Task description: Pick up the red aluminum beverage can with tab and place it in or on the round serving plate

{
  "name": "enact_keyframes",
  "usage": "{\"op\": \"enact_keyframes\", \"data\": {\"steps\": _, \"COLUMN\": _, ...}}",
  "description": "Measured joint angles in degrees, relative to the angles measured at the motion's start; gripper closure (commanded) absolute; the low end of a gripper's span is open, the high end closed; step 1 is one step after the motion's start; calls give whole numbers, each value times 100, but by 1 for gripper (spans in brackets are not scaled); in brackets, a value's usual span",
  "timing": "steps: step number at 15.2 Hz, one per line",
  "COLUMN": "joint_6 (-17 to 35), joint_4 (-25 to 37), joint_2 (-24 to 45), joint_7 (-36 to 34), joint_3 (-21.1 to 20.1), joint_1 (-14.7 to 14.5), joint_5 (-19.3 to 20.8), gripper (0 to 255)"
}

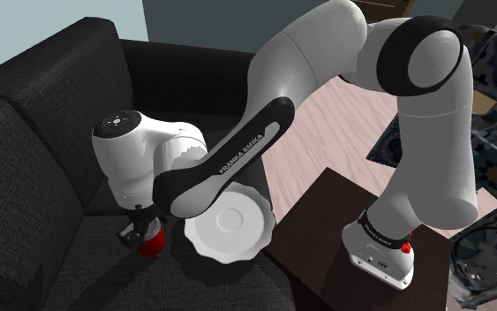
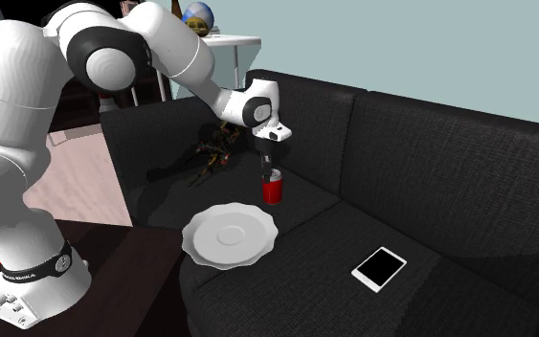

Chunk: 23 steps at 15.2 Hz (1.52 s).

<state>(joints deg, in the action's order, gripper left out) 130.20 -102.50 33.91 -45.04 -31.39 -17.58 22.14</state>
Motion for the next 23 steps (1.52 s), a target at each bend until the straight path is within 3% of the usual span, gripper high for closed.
{"op": "enact_keyframes", "data": {"steps": 18, "joint_6": -941, "joint_4": 291, "joint_2": -727, "joint_7": 304, "joint_3": -336, "joint_1": 228, "joint_5": -502, "gripper": 255}}
{"op": "enact_keyframes", "data": {"steps": 23, "joint_6": -610, "joint_4": -872, "joint_2": -1719, "joint_7": 717, "joint_3": -558, "joint_1": 809, "joint_5": -1029, "gripper": 255}}
